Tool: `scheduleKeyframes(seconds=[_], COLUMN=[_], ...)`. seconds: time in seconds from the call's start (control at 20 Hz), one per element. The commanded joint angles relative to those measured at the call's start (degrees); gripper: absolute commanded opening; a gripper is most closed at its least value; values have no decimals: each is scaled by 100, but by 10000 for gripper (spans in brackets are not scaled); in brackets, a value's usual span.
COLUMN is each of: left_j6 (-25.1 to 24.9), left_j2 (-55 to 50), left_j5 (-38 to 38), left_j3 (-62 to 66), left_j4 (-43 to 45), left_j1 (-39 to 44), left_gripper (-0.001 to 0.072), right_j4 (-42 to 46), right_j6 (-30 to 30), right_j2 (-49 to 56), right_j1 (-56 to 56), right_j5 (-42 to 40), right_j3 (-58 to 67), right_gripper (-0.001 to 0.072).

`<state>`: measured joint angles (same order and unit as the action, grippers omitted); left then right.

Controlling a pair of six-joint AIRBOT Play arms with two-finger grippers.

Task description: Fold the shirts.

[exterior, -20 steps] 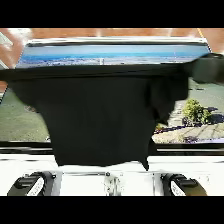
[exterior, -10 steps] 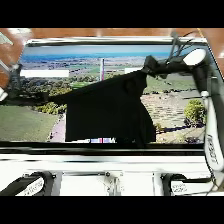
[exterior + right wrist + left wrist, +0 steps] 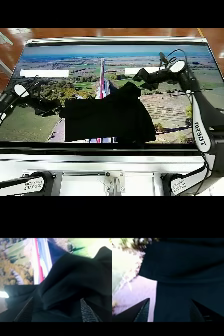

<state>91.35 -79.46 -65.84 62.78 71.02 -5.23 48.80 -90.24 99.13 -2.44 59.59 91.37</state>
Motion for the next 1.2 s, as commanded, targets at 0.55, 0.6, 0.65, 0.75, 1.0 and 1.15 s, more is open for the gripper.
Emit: scheduleKeyframes(seconds=[0.55,0.6,0.65,0.75,1.0,1.15], left_j6=[-1598,-1646,-1703,-1742,-1943,-2039], left_j2=[356,348,323,205,-225,-380], left_j5=[-551,-407,-326,-256,33,227], left_j3=[-2269,-2363,-2426,-2470,-2468,-2463], left_j4=[-1379,-1462,-1480,-1469,-2094,-2468], left_j1=[-1152,-1152,-1152,-1152,-1080,-754], left_gripper=[683,683,683,683,665,657], right_j4=[1143,1038,1008,1016,1034,1047], right_j6=[627,656,678,693,691,651], right_j2=[-1401,-1401,-1401,-1401,-1399,-1401], right_j1=[2009,1976,1910,1753,1475,1473], right_j5=[3010,2911,2811,2651,2496,2470], right_j3=[-2015,-2162,-2277,-2402,-2430,-2430], right_gripper=[551,552,552,552,552,552])
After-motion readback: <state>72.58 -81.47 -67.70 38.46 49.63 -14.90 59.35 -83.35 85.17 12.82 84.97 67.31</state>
